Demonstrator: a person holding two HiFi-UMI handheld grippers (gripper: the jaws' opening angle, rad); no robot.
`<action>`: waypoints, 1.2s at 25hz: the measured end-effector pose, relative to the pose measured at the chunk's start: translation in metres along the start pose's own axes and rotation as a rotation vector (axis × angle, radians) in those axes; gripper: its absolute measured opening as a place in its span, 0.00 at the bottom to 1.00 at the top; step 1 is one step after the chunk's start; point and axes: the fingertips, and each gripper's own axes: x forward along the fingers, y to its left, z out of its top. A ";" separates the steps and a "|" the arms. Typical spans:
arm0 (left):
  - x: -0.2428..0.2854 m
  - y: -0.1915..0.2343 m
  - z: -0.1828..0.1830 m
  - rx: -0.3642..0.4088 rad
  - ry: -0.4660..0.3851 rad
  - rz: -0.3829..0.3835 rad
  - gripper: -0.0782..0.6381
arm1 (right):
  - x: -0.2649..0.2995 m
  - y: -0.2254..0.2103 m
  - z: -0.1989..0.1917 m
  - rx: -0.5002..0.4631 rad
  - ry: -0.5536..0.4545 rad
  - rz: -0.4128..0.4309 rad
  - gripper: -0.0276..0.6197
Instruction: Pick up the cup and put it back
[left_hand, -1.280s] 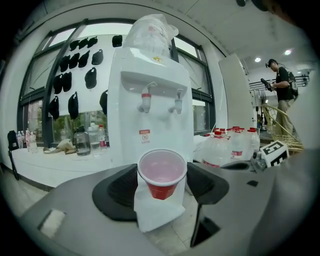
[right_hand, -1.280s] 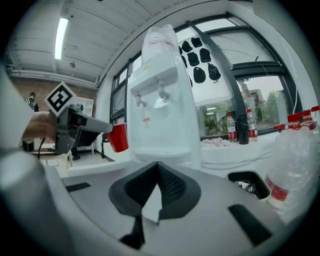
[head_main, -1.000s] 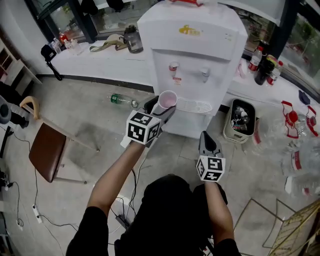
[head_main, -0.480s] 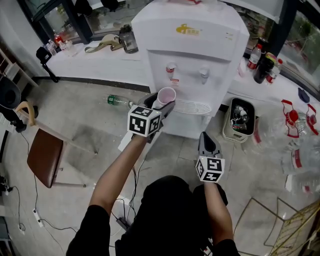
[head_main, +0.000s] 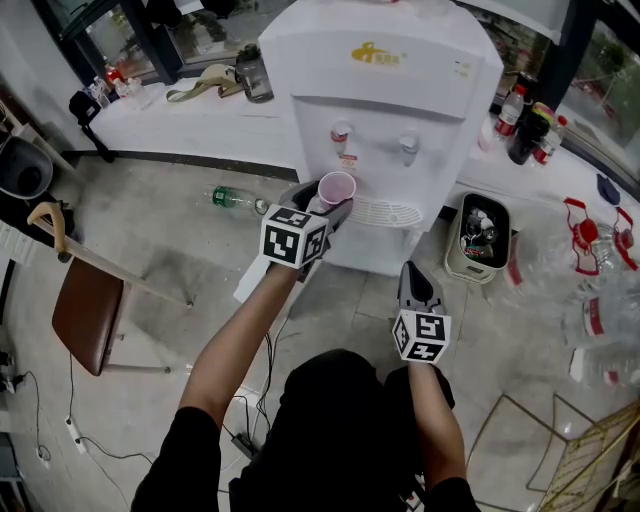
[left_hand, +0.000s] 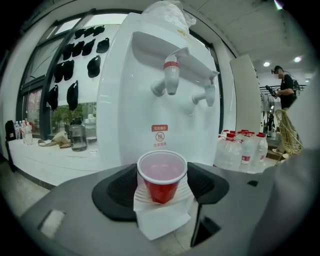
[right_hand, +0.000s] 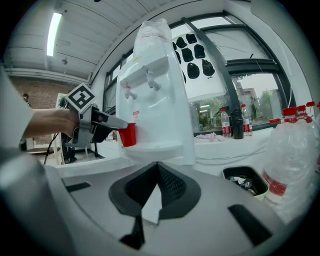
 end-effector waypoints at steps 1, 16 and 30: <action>0.001 -0.001 0.000 0.003 -0.001 0.002 0.54 | 0.000 0.000 0.000 0.000 0.001 0.000 0.04; 0.001 0.002 0.005 -0.012 -0.013 0.010 0.57 | -0.004 -0.002 0.005 -0.003 0.001 -0.004 0.04; -0.086 -0.020 -0.006 0.041 -0.125 -0.042 0.18 | 0.015 -0.001 0.010 0.020 0.032 0.008 0.03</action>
